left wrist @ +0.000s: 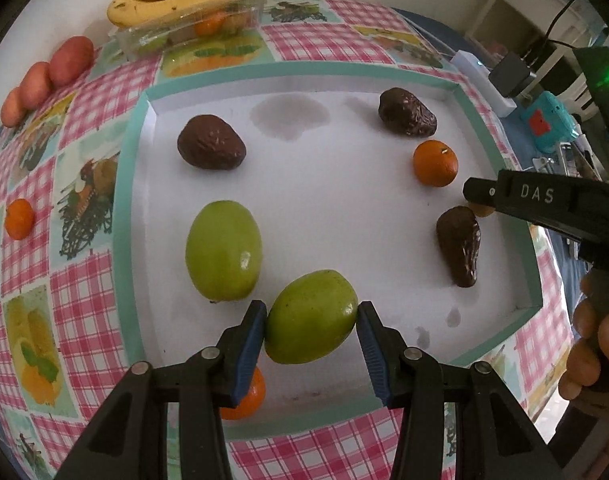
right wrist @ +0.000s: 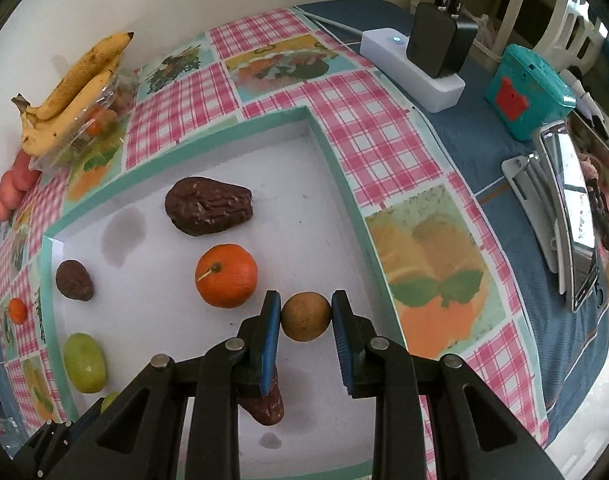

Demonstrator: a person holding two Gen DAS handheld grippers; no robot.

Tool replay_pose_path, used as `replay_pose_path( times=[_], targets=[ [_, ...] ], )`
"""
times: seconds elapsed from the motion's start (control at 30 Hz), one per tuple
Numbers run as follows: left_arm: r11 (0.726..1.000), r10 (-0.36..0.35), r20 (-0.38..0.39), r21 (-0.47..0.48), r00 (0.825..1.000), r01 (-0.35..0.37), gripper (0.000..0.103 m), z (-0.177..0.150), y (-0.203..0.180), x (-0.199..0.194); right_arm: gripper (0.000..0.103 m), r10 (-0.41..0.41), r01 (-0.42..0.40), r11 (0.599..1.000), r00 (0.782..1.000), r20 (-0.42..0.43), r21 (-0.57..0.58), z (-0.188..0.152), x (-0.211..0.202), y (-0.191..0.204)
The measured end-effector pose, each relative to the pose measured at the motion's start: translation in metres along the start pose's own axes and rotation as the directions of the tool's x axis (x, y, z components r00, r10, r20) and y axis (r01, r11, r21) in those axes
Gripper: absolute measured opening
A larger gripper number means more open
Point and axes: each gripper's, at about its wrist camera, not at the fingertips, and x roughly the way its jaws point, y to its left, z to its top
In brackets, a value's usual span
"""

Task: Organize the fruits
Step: 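Carry the pear and brown fruit into the white tray and open both tools, then move both tools back toward the tangerine and brown fruit on the tablecloth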

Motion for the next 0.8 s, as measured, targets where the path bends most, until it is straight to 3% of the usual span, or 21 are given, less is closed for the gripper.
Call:
replay_pose_path(
  times=[0.63,0.8],
  targets=[
    [1.000,-0.021,-0.002,-0.003,1.000,0.021,0.056,0.007,0.001,0.000,0.030,-0.011,0.010,1.000,1.000,-0.004,-0.027,0.004,0.004,0.007],
    [0.999,-0.038,0.048,-0.001,0.998,0.038,0.060,0.010,0.004,-0.022,0.032,-0.010,0.010,1.000,1.000,0.016,-0.022,0.006,-0.004,0.005]
  ],
)
